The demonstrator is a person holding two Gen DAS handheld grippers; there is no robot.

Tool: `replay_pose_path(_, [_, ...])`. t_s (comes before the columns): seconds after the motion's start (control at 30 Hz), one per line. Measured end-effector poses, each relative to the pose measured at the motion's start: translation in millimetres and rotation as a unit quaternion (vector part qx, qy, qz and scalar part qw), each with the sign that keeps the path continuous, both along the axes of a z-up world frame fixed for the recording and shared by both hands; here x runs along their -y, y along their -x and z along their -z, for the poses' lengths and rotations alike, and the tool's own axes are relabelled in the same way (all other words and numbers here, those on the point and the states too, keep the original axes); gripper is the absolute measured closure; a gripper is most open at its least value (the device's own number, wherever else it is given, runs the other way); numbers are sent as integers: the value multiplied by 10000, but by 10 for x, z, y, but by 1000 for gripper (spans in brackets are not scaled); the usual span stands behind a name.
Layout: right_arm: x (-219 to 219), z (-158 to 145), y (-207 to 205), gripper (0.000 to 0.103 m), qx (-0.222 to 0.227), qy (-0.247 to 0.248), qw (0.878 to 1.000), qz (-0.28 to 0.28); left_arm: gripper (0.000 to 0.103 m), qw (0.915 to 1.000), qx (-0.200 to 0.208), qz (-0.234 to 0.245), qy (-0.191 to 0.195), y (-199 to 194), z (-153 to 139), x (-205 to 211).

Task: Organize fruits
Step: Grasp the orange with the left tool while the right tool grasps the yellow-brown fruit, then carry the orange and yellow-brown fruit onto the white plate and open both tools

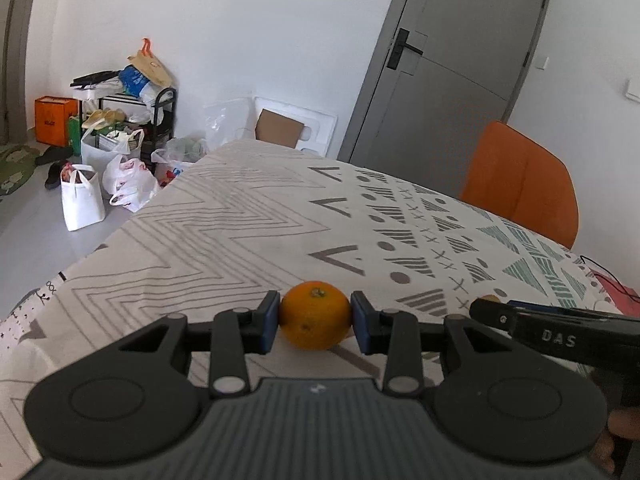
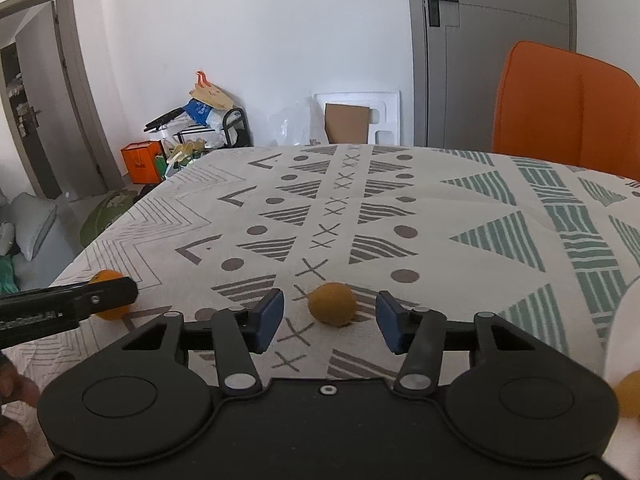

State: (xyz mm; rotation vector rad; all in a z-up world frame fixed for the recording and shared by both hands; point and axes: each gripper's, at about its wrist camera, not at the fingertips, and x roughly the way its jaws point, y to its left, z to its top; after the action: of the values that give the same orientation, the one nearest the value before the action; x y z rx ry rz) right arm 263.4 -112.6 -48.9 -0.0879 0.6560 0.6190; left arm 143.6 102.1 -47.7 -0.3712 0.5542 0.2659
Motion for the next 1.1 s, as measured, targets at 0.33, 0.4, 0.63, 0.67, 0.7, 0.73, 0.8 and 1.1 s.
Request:
replay_pose_path(0.33, [64, -51, 128, 77, -4, -116, 9999, 98, 66, 9999, 118, -26, 26, 76, -74, 7])
replay_pose_path(0.4, [140, -78, 183, 77, 2, -173, 9997, 144, 66, 9998, 168, 80, 30, 78, -99, 84])
replay_pose_path(0.63, [474, -209, 375, 77, 130, -424, 9981, 425, 66, 9983, 322, 492, -15, 54, -202, 410])
replay_pose_path(0.67, [524, -226, 399, 77, 167, -449, 9978, 468, 66, 9979, 342, 555, -24, 46, -218, 462])
replay_pose_path(0.7, [586, -243, 425, 77, 202, -477, 9973, 517, 66, 9975, 361, 610, -31, 43, -233, 520])
replay_pose_path(0.73, [634, -249, 436, 77, 214, -502, 9970, 555, 66, 9971, 379, 657, -40, 39, -246, 572])
replay_pose_path(0.8, [753, -265, 464, 77, 238, -549, 9961, 652, 66, 9963, 415, 750, -67, 23, -276, 675])
replay_pose_path(1.1, [1235, -289, 512, 77, 338, -653, 9911, 1112, 66, 9916, 496, 1189, -152, -57, -357, 1087])
